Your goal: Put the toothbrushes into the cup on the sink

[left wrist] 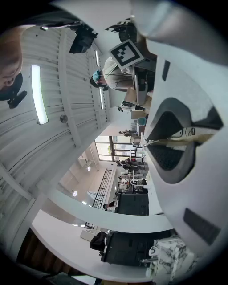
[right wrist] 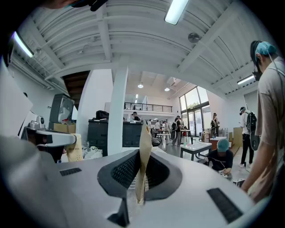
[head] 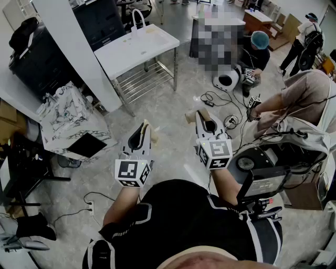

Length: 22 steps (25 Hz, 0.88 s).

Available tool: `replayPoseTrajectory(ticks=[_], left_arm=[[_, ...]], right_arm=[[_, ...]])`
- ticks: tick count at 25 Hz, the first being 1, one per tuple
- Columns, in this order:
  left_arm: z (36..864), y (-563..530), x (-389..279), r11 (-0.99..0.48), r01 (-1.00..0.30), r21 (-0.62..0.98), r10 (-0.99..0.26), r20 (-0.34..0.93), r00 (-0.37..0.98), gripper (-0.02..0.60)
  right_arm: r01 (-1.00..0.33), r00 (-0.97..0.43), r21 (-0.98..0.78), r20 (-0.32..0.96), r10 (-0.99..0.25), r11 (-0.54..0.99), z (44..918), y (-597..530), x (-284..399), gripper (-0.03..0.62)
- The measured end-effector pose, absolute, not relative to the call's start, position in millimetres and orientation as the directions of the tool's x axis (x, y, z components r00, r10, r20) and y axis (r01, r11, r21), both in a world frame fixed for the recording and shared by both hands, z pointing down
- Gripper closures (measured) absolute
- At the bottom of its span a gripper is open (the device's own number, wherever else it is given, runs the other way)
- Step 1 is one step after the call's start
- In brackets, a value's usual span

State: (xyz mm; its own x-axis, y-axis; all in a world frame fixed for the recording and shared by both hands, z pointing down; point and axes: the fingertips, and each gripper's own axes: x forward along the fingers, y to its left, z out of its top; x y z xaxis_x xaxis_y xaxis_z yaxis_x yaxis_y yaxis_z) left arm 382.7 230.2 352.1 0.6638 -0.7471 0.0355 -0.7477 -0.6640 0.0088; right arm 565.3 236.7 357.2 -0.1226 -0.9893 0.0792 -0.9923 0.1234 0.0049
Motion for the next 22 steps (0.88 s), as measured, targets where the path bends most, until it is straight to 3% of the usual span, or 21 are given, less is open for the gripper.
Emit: replayPoseTrajectory(ticks=[22], left_arm=[[350.7,240.1,347.3,-0.653,-0.757,0.022,-0.756,0.030,0.653,0.540]], right_arm=[[-0.991,-0.135,-0.012,0.047,-0.990,0.134,350.4,240.8,529.1,0.554]])
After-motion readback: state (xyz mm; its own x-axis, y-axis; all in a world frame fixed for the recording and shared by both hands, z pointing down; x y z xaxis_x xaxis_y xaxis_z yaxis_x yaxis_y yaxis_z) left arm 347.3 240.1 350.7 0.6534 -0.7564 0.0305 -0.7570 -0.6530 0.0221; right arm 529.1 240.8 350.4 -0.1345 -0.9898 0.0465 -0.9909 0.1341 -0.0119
